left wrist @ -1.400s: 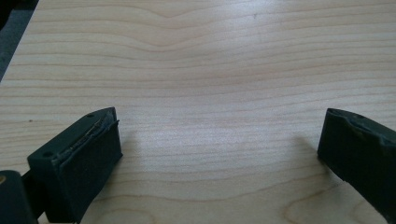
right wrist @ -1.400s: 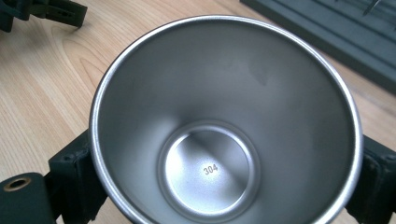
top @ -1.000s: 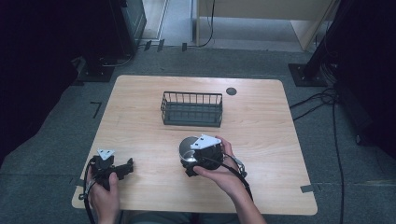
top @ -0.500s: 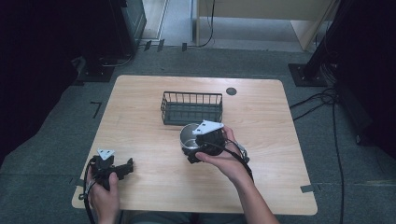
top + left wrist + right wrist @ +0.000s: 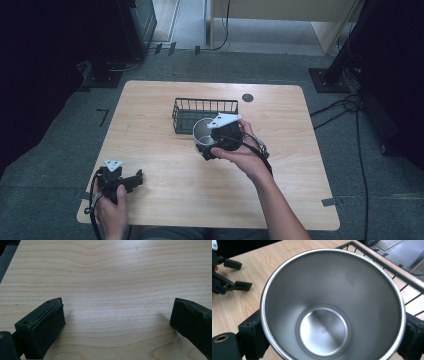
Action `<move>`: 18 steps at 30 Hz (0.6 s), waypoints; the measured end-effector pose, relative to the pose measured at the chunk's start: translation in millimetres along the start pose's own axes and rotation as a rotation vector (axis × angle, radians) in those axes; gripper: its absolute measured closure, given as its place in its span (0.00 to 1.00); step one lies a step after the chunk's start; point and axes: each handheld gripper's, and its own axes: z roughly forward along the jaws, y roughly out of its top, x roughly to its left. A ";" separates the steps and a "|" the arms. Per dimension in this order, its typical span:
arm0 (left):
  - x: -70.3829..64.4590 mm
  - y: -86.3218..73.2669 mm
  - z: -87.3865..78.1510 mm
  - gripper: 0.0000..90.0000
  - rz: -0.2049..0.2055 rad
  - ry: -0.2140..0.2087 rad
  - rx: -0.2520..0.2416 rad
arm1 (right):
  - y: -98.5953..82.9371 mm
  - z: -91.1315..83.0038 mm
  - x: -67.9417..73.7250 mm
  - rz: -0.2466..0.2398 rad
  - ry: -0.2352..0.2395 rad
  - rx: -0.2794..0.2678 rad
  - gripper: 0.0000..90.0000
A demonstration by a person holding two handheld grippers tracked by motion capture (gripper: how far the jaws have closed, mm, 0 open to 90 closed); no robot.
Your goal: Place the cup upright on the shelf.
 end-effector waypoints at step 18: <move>0.1 0.2 0.2 0.00 0.001 -0.001 0.000 | 31.0 14.2 -35.3 0.019 -0.029 -0.010 0.08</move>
